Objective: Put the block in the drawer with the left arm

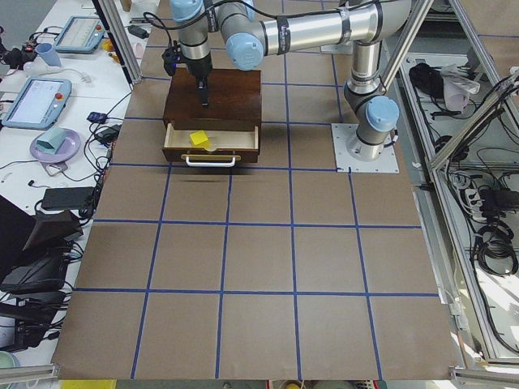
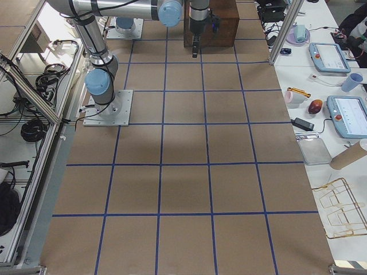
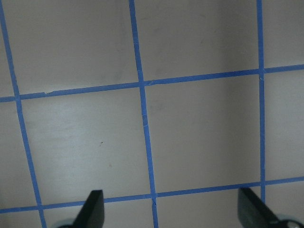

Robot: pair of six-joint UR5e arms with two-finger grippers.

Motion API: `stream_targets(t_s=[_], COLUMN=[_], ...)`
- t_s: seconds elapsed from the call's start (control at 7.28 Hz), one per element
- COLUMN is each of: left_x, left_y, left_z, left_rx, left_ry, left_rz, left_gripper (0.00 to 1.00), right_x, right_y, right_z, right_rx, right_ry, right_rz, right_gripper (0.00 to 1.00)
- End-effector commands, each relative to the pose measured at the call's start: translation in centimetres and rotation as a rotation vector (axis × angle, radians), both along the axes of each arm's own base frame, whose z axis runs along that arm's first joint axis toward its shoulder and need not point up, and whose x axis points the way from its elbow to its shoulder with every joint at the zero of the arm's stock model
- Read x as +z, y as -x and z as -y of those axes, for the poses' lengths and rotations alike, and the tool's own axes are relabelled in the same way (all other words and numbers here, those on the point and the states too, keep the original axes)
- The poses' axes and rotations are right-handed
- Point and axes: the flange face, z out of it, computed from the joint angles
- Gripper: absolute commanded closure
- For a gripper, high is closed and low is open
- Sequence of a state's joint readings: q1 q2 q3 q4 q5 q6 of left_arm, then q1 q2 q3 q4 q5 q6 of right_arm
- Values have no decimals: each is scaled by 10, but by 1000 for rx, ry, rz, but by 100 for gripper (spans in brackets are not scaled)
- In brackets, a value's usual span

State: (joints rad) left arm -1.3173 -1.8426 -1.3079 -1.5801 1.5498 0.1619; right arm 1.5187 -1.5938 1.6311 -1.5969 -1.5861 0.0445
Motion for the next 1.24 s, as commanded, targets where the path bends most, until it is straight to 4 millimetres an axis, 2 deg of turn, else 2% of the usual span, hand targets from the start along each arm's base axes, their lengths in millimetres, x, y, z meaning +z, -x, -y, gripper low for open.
stream_targets(t_s=[0.0, 0.27, 0.41, 0.55, 0.82, 1.1], left_x=[-2, 4, 6, 10, 7, 20], left_y=[41, 112, 136, 143, 141, 140], left_z=[1, -10, -17, -26, -51, -70], left_rx=[-36, 13, -18, -36, -43, -43], left_ry=[0, 3, 4, 7, -12, -2], left_rz=[-6, 3, 10, 8, 28, 42], left_gripper=[0, 0, 0, 0, 0, 0], right_x=[0, -1, 0, 0, 0, 0], right_y=[0, 0, 1, 0, 0, 0], right_z=[0, 0, 0, 0, 0, 0], right_rx=[0, 0, -2, 0, 0, 0], right_ry=[0, -1, 1, 1, 0, 0], right_rz=[0, 0, 1, 2, 0, 0], right_gripper=[0, 0, 0, 0, 0, 0])
